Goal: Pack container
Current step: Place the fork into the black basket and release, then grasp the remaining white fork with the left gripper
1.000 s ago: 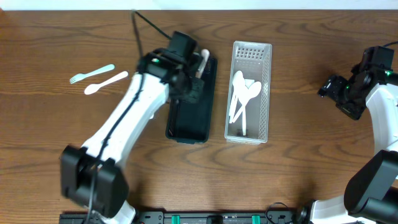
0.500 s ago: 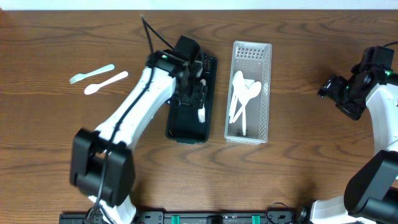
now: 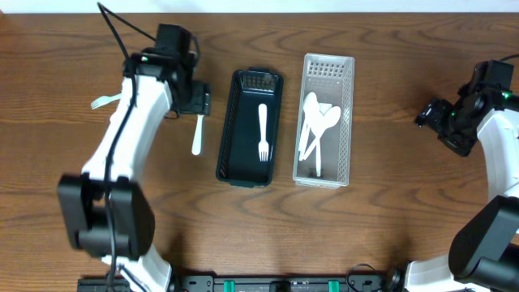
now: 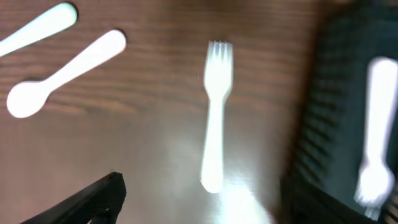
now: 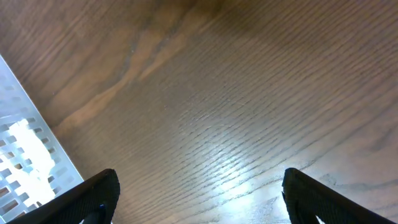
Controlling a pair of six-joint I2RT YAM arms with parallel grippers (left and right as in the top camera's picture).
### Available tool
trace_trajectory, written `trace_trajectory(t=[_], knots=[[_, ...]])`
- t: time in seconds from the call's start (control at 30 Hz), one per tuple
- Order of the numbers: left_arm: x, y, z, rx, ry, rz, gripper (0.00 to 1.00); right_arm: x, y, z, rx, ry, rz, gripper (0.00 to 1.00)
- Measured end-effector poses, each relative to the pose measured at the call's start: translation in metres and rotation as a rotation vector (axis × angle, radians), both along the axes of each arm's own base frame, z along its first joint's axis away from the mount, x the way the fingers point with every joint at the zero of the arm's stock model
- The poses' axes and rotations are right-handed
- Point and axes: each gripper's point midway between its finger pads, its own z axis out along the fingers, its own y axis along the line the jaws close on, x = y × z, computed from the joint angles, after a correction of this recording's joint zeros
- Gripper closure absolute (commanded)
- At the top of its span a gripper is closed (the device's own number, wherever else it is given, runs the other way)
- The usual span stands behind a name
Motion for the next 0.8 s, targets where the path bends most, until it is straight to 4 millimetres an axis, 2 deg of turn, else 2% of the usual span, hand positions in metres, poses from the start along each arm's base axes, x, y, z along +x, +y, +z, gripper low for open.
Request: trace_trajectory(t=[0.13, 0.33, 0.57, 0.8], knots=[[0.025, 0.003, -0.037, 0.004, -0.006, -0.038, 0.18, 0.0, 0.0, 0.0, 0.0, 0.0, 0.0, 0.14], [0.031, 0.0, -0.078, 0.011, 0.044, -0.074, 0.25, 0.0, 0.0, 0.0, 0.0, 0.0, 0.0, 0.15], [0.025, 0.001, -0.104, 0.005, 0.107, -0.044, 0.34, 0.0, 0.0, 0.0, 0.0, 0.001, 0.0, 0.16], [0.019, -0.004, -0.113, -0.026, 0.144, -0.027, 0.52, 0.0, 0.0, 0.0, 0.0, 0.001, 0.0, 0.16]])
